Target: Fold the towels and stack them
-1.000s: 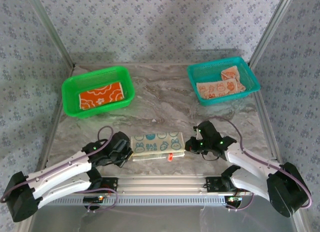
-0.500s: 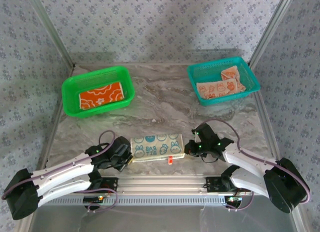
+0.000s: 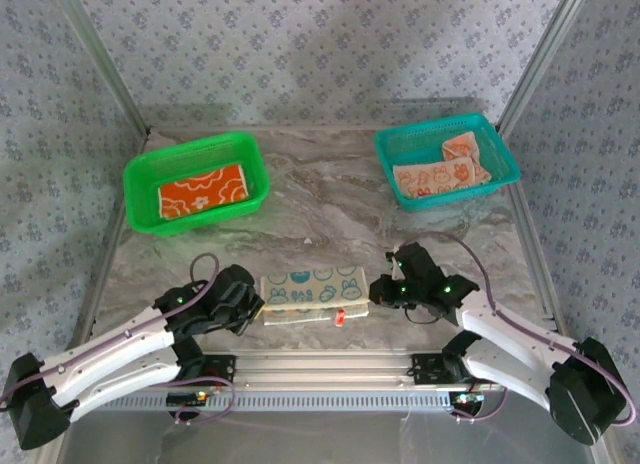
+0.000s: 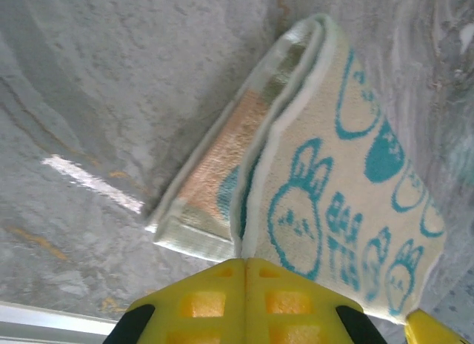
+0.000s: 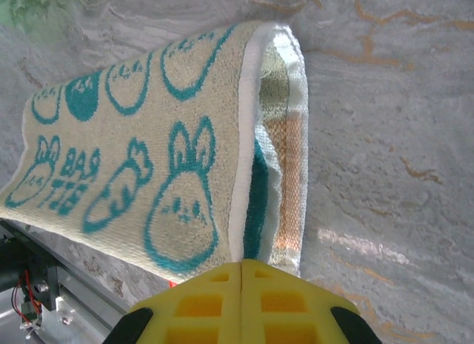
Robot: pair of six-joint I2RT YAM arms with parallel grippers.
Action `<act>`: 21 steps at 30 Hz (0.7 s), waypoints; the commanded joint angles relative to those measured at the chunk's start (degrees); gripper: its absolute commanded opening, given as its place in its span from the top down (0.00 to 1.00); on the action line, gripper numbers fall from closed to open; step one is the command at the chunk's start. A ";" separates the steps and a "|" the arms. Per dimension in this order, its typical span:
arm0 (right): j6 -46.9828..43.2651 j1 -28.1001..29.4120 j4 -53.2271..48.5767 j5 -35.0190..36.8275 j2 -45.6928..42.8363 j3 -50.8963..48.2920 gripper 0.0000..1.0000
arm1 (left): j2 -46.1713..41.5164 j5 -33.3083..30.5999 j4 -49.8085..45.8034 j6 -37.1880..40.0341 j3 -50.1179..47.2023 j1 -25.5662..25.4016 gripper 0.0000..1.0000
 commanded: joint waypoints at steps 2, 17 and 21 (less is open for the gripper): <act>2.59 1.58 -2.08 1.58 -1.64 -2.07 1.00 | -0.36 0.71 -4.05 0.77 0.40 -0.88 1.00; 1.11 2.15 4.64 1.30 6.76 -4.71 1.00 | 2.44 3.13 3.25 -0.07 -7.82 -1.06 0.82; -1.46 2.17 0.36 1.89 6.65 -1.38 0.87 | 0.94 1.63 0.25 1.71 -5.61 -0.88 0.63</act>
